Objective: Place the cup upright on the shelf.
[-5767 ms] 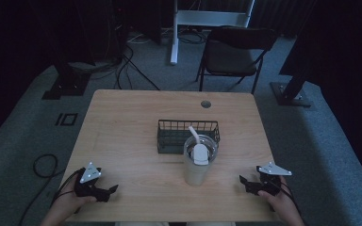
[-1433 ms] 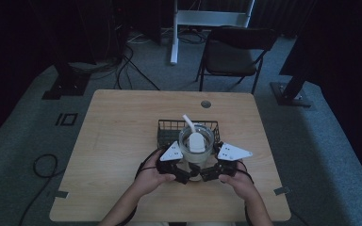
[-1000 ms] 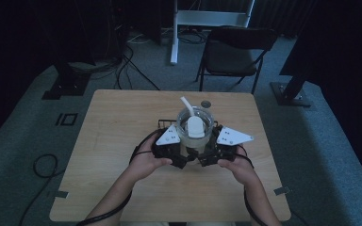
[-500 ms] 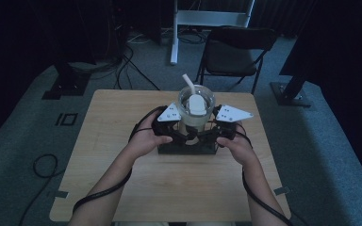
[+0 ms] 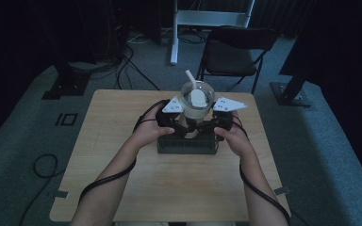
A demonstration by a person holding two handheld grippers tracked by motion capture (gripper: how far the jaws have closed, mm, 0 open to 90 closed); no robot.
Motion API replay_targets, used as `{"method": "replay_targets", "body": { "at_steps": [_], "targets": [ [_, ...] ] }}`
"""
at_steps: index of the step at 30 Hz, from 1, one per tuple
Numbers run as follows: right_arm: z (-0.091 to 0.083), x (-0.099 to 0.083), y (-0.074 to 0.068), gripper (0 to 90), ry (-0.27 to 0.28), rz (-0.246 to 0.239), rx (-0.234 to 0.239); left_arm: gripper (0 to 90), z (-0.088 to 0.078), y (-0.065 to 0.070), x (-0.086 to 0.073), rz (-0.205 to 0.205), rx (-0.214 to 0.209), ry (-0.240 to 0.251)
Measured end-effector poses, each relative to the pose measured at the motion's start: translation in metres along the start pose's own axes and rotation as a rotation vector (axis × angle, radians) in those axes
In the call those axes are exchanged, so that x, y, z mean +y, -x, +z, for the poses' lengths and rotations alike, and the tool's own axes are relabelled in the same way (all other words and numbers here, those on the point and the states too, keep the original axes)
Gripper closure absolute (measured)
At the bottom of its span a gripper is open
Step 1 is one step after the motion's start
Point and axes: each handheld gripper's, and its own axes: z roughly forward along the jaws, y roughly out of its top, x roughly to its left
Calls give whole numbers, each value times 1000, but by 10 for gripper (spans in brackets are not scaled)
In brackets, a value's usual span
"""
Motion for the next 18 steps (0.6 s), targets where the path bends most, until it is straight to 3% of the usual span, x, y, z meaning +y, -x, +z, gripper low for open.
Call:
{"method": "replay_targets", "body": {
  "at_steps": [8, 13, 18],
  "targets": [
    [7, -13, 6, 85, -35, 39, -3, 112, 10, -3, -9, -24, 3, -35],
    [10, -20, 8, 85, -59, 60, -11, 111, 15, -5, -16, -64, -11, -51],
    [15, -27, 8, 85, -95, 54, -30, 113, 18, -6, -23, -90, -10, -74]
  ]
}}
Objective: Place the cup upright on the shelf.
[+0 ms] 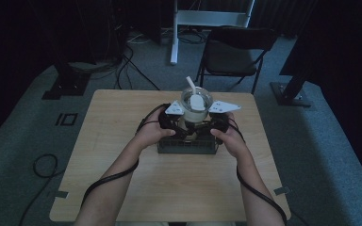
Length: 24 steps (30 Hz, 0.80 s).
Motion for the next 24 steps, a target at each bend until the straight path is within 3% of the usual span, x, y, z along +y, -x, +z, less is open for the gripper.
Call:
{"method": "replay_targets", "body": {
  "at_steps": [7, 8, 13, 14, 17, 18, 24],
  "targets": [
    [7, -8, 0, 85, -67, -25, -29, 137, 2, -1, -7, -2, 11, -31],
    [7, -8, 0, 85, -67, -25, -29, 137, 4, -2, -11, -21, 5, -21],
    [10, -13, -1, 85, -44, -16, -41, 137, 4, -1, -13, -21, 10, -16],
    [11, -17, -1, 84, -15, -16, -43, 140, 5, 0, -15, -16, 20, -24],
    [11, -19, -2, 83, 2, -20, -44, 141, 6, 1, -17, -26, 25, -21],
    [10, -23, -5, 83, 27, -15, -66, 141, 8, 4, -19, -27, 32, -10],
    [8, -24, -7, 83, 25, 1, -95, 138, 12, 7, -24, -67, 45, 11]
  ]
}}
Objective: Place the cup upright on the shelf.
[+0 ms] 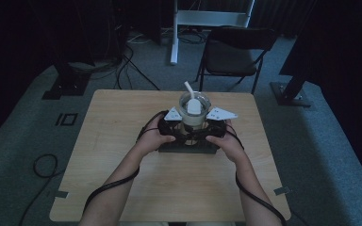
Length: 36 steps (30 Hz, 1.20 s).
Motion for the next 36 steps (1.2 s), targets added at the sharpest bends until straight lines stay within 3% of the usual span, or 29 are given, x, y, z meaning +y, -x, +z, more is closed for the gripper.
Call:
{"method": "replay_targets", "body": {
  "at_steps": [5, 9, 10, 17, 19, 22, 24, 28, 33, 36],
  "targets": [
    [2, -2, -4, 84, 17, -30, -15, 130, 1, 2, -2, -19, 14, 17],
    [-2, -4, -3, 84, 23, 12, -29, 130, 0, 5, -2, -75, 6, 71],
    [-5, -3, -5, 84, 10, 34, -48, 130, 0, 6, -1, -72, 11, 73],
    [-5, -7, -9, 85, 26, 36, -92, 127, 2, 11, -1, -53, 51, 63],
    [-3, -8, -11, 85, 28, 27, -99, 123, 3, 11, -2, -73, 63, 66],
    [-1, -8, -18, 86, 7, 43, -143, 122, 3, 12, -4, -72, 75, 69],
    [-2, -8, -19, 86, 8, 45, -143, 122, 4, 13, -4, -73, 76, 70],
    [-16, -10, -18, 92, 38, 103, -129, 120, 2, 15, -4, -110, 90, 99],
    [-29, -9, -19, 93, 48, 104, -125, 109, -4, 18, -5, -123, 91, 132],
    [-42, -10, -19, 93, 57, 98, -145, 109, -11, 21, -6, -136, 97, 160]
  ]
}}
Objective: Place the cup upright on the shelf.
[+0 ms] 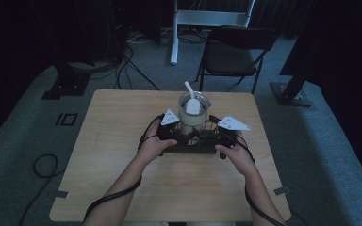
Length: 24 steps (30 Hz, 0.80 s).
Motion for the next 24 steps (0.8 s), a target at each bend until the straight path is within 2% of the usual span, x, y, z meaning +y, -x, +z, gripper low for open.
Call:
{"method": "replay_targets", "body": {
  "at_steps": [5, 6, 11, 16, 17, 18, 21, 22, 23, 24],
  "targets": [
    [-12, -3, 5, 93, -6, 11, -25, 109, -9, 0, -1, -12, 14, 26],
    [-18, -5, 7, 93, -1, 13, -35, 109, -14, 0, -2, -27, 22, 41],
    [-29, -6, 12, 93, 3, 15, -57, 109, -26, 0, -5, -27, 28, 55],
    [-44, -9, 19, 93, 24, 35, -104, 109, -46, -6, -15, -59, 44, 75],
    [-44, -9, 19, 93, 24, 35, -104, 108, -46, -6, -15, -59, 44, 75],
    [-49, -10, 22, 93, 27, 35, -121, 109, -54, -8, -18, -60, 56, 80],
    [-54, -12, 25, 93, 26, 28, -142, 109, -63, -10, -21, -69, 57, 90],
    [-58, -14, 28, 93, 24, 37, -157, 109, -72, -11, -23, -68, 65, 98],
    [-58, -14, 28, 93, 24, 37, -157, 109, -72, -11, -23, -68, 65, 98],
    [-62, -16, 29, 93, 20, 58, -171, 109, -77, -13, -26, -67, 71, 98]
  ]
}}
